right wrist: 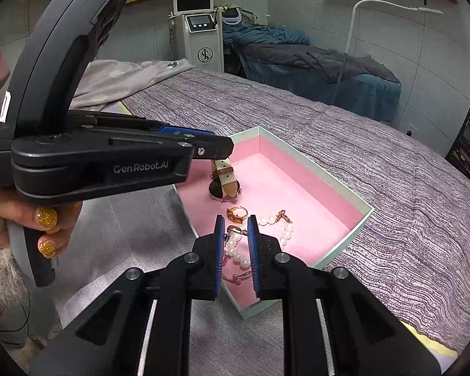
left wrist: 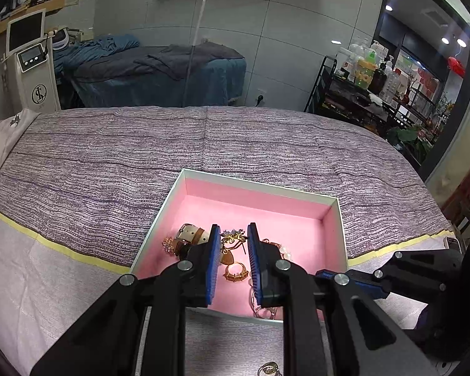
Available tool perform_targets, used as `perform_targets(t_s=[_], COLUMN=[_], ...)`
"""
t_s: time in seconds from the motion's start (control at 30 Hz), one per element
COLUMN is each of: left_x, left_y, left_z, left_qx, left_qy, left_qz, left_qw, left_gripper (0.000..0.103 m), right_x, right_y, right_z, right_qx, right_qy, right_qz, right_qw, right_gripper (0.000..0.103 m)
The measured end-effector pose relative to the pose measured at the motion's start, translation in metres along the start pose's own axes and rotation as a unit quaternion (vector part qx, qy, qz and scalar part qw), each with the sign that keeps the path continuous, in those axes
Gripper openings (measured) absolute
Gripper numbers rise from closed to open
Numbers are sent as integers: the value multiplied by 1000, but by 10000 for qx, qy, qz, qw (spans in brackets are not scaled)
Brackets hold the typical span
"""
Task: Organize jewelry
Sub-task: 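Carry charm and earring into the pink-lined box while both grippers open there, then withdraw both grippers from the box toward the green-stone gold ring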
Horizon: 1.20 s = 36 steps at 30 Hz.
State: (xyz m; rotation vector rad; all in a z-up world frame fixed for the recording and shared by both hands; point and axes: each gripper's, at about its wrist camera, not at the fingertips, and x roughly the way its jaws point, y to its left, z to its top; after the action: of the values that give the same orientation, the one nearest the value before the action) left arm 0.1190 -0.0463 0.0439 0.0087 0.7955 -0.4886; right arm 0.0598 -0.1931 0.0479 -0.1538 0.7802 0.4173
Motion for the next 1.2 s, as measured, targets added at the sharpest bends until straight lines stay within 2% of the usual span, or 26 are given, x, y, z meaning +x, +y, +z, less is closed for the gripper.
perform_targets(t_s=[0.4,0.43,0.47,0.5,0.53,0.57,0.6,0.7,0.73,0.77,0.87,1.2], left_x=[11,11,10,9,7,4,1,-4,-6,-7,-8,-24], left_y=[-7,-7,-7,-8,-8,-7,-7,-6,-6,-5,-4,4], left_z=[8,8,9,9,9,10,10,11,10,10,7,-11], left_qx=[188,196,200,200,204,204,202,223,222,227,274,94], left_qy=[54,42,11,-46,-124,-214,-299,-459,-506,-552,-524,-539], left_qz=[62,84,137,200,261,318,358,500,572,616,711,647], left_qw=[9998,9998,9997,9996,9994,9991,9987,9974,9968,9963,9957,9964], left_gripper=[19,26,33,48,65,72,79,95,97,97,97,97], right_x=[14,14,14,14,13,11,9,7,6,6,5,-9], right_y=[0,2,2,3,4,4,4,2,3,3,1,-3], right_z=[0,-2,-2,-2,-3,-4,-4,-4,-4,-5,-5,-15], right_qx=[-30,-43,-68,-108,-149,-150,-107,-6,-24,-27,28,259], right_qy=[66,62,43,24,1,-59,-140,-169,-184,-201,-236,-335], right_qz=[-143,-153,-196,-262,-347,-416,-431,-366,-437,-502,-559,-564], right_qw=[9999,9999,9998,9996,9993,9990,9989,9992,9989,9985,9982,9975], right_gripper=[16,16,21,29,55,77,81,81,85,92,97,98])
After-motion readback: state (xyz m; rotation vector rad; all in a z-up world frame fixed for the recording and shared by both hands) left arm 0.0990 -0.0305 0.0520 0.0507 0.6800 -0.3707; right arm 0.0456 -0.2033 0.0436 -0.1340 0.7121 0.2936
